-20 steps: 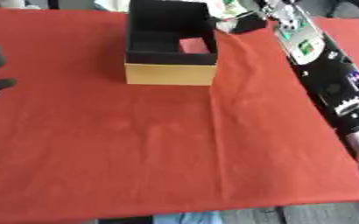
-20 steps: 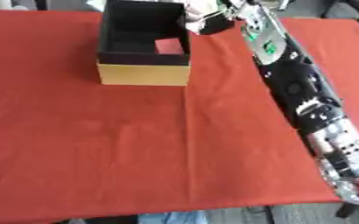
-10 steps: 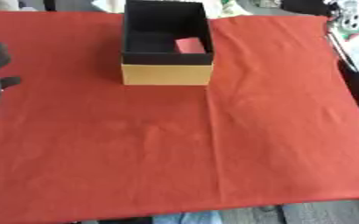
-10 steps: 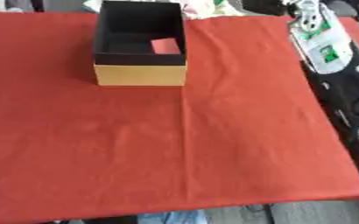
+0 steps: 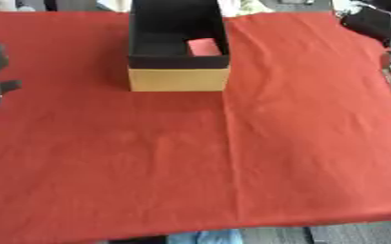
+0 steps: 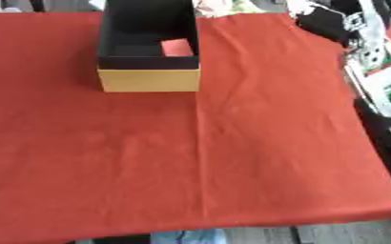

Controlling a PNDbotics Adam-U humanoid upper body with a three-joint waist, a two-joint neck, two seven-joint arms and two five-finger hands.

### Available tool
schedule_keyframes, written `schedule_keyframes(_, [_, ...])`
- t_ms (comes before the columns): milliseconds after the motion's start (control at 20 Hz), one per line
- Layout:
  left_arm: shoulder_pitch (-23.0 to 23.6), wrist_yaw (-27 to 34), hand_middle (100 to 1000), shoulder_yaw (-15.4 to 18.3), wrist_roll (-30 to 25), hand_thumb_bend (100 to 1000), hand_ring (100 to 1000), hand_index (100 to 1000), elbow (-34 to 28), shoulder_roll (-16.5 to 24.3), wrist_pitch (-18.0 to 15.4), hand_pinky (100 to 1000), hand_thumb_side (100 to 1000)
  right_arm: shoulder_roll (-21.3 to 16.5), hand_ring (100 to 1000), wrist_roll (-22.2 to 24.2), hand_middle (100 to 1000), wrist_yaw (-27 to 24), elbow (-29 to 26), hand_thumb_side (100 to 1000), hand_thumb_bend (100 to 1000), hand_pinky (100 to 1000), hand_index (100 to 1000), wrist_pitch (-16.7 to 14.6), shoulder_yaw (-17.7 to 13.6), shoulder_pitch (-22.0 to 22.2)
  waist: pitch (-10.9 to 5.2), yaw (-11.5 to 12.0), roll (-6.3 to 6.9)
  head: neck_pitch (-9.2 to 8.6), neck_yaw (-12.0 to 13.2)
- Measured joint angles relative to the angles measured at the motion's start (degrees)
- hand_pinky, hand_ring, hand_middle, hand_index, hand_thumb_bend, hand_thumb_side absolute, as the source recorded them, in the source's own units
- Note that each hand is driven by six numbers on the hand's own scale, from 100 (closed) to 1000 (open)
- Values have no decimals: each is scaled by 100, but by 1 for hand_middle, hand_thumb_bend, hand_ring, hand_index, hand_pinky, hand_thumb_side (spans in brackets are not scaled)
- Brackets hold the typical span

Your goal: Pick up objects on the table and place them in the box.

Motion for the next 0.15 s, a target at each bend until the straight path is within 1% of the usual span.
schedule_keyframes(150, [3, -25, 936, 46, 43, 100, 998, 938, 0, -24, -1, 882, 352, 289, 783, -47, 653, -103, -250, 100, 100, 623, 854, 42, -140, 352, 31, -35, 8, 0, 23])
